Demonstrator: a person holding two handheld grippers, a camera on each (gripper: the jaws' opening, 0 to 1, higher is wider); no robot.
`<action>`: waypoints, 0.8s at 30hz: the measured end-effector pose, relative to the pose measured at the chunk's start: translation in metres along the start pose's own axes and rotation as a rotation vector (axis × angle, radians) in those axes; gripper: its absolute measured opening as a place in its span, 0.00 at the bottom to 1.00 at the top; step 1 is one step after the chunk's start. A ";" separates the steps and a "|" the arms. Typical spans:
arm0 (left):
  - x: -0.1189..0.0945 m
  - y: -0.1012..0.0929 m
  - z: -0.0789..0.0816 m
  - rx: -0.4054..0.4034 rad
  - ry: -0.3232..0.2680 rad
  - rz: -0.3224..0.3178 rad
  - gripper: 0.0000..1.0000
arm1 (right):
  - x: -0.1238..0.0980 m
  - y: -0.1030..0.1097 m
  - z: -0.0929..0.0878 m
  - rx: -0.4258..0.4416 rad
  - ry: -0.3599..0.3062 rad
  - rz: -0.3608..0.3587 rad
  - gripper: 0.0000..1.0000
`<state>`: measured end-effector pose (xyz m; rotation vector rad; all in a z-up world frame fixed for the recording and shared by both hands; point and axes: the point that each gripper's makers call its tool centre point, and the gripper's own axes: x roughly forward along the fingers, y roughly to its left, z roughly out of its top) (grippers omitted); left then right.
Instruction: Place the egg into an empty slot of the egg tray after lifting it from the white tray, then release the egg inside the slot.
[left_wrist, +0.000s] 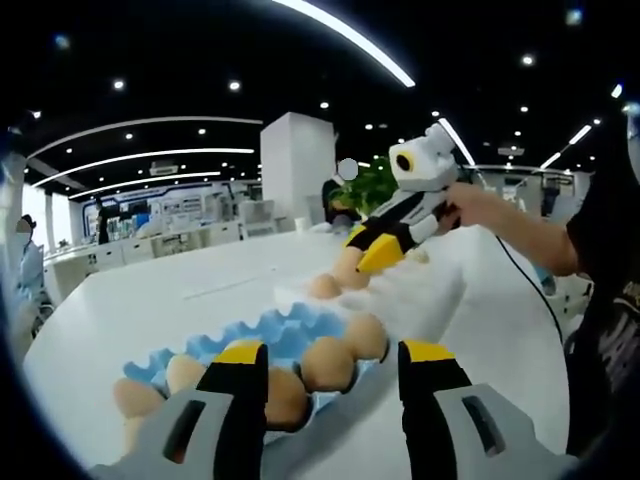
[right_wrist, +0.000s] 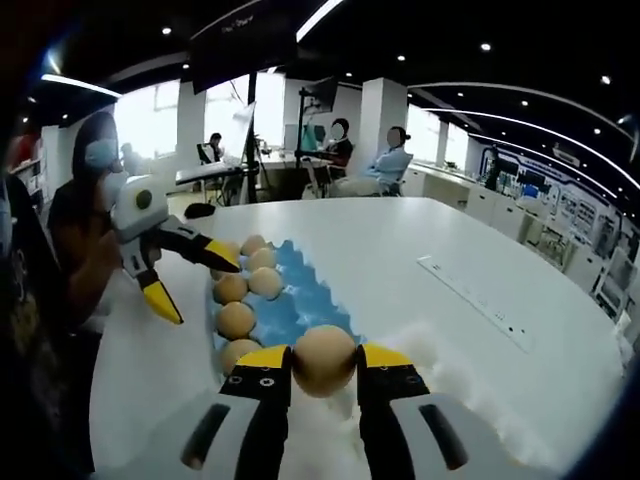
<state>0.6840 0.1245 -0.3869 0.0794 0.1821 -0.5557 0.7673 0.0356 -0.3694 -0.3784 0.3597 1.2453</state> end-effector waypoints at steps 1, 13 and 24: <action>0.000 0.001 0.000 0.000 0.000 0.002 0.53 | 0.002 0.002 0.002 -0.001 -0.002 0.006 0.27; -0.004 0.004 -0.001 -0.007 -0.007 0.006 0.53 | 0.021 0.018 0.014 -0.020 -0.009 0.045 0.27; -0.009 0.006 -0.001 -0.011 -0.014 0.013 0.53 | 0.047 0.030 0.024 -0.034 -0.014 0.092 0.27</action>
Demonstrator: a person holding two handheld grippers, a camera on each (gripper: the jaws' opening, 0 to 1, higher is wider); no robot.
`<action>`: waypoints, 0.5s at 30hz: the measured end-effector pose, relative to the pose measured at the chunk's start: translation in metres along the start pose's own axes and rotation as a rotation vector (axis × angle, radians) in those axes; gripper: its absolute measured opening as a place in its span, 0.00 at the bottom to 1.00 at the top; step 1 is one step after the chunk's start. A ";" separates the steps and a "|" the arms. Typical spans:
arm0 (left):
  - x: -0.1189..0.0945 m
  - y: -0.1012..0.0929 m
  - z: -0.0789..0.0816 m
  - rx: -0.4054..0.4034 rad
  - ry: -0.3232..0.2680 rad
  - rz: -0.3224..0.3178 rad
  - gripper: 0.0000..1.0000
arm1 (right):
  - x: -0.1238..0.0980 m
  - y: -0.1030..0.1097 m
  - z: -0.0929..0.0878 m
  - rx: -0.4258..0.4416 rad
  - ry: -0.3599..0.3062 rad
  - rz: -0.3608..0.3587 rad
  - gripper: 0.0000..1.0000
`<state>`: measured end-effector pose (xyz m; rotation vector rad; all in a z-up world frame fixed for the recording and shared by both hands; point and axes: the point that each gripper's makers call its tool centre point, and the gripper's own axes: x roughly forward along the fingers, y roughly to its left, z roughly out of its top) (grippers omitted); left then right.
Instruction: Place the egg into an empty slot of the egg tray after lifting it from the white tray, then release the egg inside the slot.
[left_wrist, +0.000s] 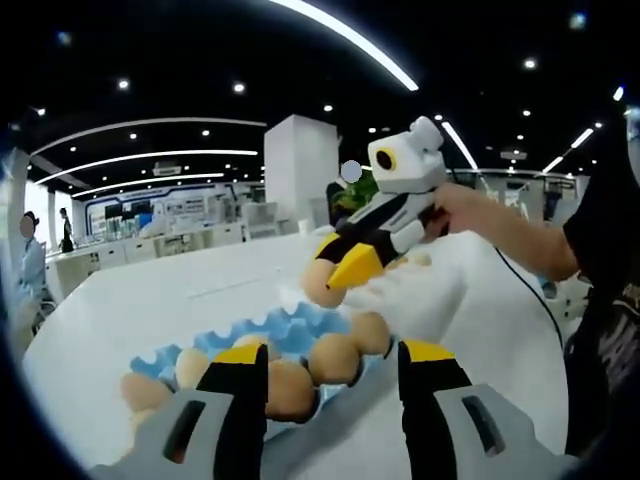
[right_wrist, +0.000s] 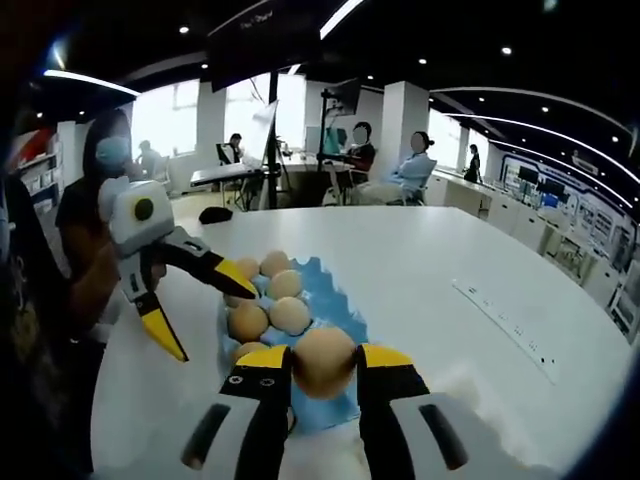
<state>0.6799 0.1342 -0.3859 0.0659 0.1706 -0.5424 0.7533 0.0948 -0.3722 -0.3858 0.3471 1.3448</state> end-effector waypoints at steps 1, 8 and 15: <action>0.000 0.000 0.000 -0.001 0.000 0.000 0.53 | 0.003 0.001 0.001 0.000 -0.001 0.005 0.27; -0.002 0.003 -0.001 -0.004 -0.001 0.006 0.53 | 0.018 0.007 -0.002 0.000 0.011 0.028 0.27; -0.005 0.006 -0.001 -0.008 -0.002 0.016 0.53 | 0.025 0.019 -0.004 0.002 0.013 0.050 0.27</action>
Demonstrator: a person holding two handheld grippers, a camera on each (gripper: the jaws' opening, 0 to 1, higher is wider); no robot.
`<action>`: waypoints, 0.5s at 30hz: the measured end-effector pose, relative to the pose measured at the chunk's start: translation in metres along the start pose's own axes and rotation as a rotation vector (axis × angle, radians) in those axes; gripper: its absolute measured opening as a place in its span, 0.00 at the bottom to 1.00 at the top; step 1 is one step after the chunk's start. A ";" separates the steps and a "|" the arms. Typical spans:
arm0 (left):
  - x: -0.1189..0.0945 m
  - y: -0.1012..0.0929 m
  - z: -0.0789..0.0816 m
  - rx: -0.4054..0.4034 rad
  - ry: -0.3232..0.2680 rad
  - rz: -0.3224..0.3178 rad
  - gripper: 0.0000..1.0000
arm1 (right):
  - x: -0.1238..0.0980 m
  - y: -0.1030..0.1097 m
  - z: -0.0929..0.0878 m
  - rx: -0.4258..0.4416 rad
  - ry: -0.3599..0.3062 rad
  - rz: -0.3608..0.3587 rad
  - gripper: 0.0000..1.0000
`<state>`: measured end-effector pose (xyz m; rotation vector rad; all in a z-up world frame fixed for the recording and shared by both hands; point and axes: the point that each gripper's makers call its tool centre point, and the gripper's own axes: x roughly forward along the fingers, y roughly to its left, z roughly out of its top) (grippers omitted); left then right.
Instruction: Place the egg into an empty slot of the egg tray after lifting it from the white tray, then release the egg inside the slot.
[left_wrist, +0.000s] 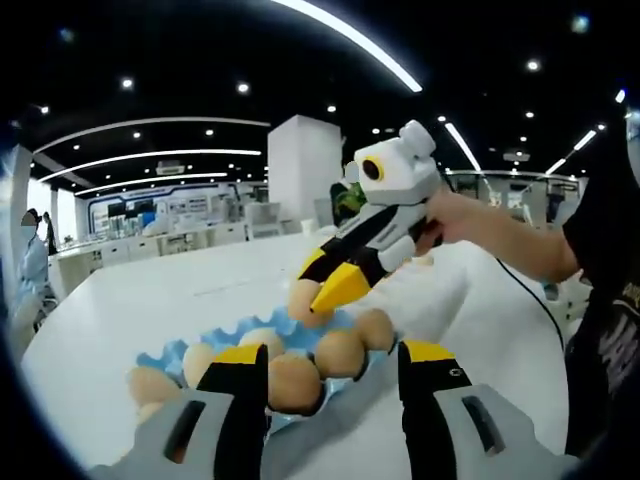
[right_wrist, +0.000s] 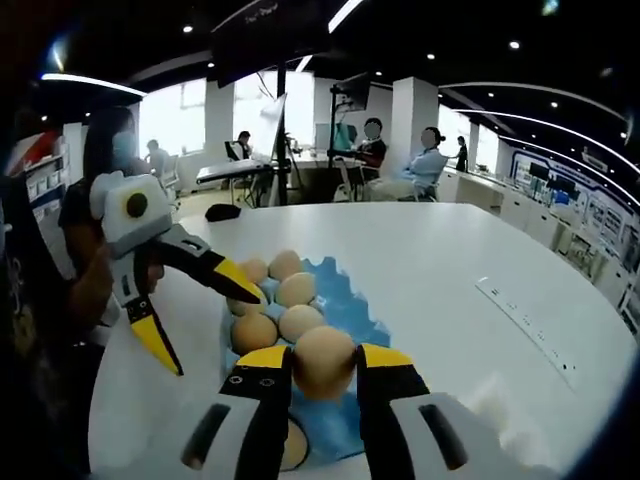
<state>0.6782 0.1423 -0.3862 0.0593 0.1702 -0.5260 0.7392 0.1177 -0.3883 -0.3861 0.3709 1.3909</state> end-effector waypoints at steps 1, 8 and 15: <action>0.000 0.000 0.000 -0.001 -0.001 0.001 0.53 | 0.002 0.001 -0.001 0.000 0.002 0.002 0.27; 0.000 0.001 0.001 0.000 -0.002 0.001 0.53 | 0.014 -0.007 -0.002 0.006 0.007 0.015 0.27; -0.004 0.002 0.007 -0.016 -0.027 -0.005 0.53 | 0.020 -0.004 -0.005 0.007 0.023 0.019 0.26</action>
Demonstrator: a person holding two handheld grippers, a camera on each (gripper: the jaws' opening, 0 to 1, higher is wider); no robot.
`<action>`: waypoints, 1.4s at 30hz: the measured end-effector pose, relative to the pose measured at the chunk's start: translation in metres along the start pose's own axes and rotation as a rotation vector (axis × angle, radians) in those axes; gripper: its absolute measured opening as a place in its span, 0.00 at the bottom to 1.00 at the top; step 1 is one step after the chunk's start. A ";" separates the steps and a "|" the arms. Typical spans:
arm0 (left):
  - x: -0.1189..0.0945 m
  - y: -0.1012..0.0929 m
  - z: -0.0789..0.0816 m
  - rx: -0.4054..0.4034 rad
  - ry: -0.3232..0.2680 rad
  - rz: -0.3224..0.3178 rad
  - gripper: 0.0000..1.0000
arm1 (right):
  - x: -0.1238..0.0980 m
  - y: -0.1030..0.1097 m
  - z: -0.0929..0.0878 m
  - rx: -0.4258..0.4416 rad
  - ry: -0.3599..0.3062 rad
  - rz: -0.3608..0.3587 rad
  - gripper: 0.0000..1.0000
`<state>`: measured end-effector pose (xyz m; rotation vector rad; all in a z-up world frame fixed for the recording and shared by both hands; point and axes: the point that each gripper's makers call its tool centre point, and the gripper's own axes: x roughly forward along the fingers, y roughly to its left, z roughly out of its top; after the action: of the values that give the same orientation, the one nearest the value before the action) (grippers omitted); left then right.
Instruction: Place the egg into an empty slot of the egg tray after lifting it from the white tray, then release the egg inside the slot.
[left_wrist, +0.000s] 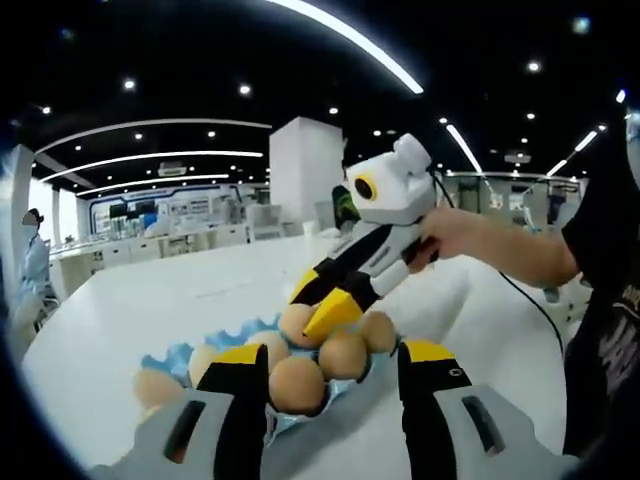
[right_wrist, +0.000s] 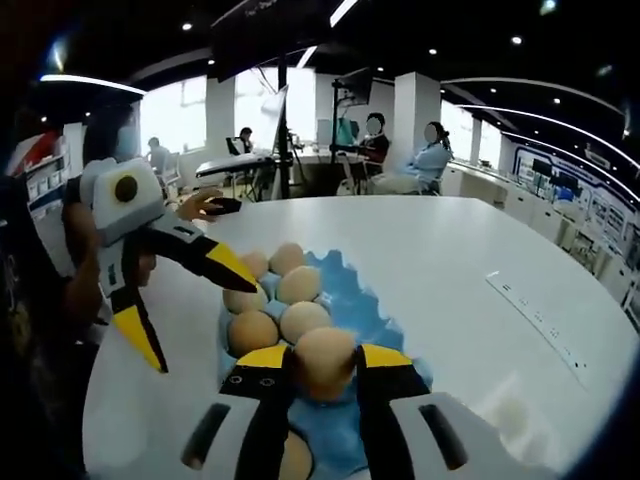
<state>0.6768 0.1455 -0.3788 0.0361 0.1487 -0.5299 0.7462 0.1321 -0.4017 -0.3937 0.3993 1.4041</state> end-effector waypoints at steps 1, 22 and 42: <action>0.000 0.000 0.002 -0.003 -0.007 0.000 0.53 | 0.000 0.001 0.000 0.000 -0.004 0.001 0.23; 0.011 -0.009 0.002 0.018 0.016 -0.011 0.53 | -0.034 -0.011 0.000 -0.001 -0.028 -0.037 0.30; 0.025 -0.026 0.006 0.034 0.029 -0.041 0.53 | -0.091 -0.032 -0.035 0.030 -0.022 -0.117 0.30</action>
<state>0.6860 0.1102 -0.3770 0.0737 0.1693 -0.5728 0.7659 0.0324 -0.3860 -0.3713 0.3729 1.2863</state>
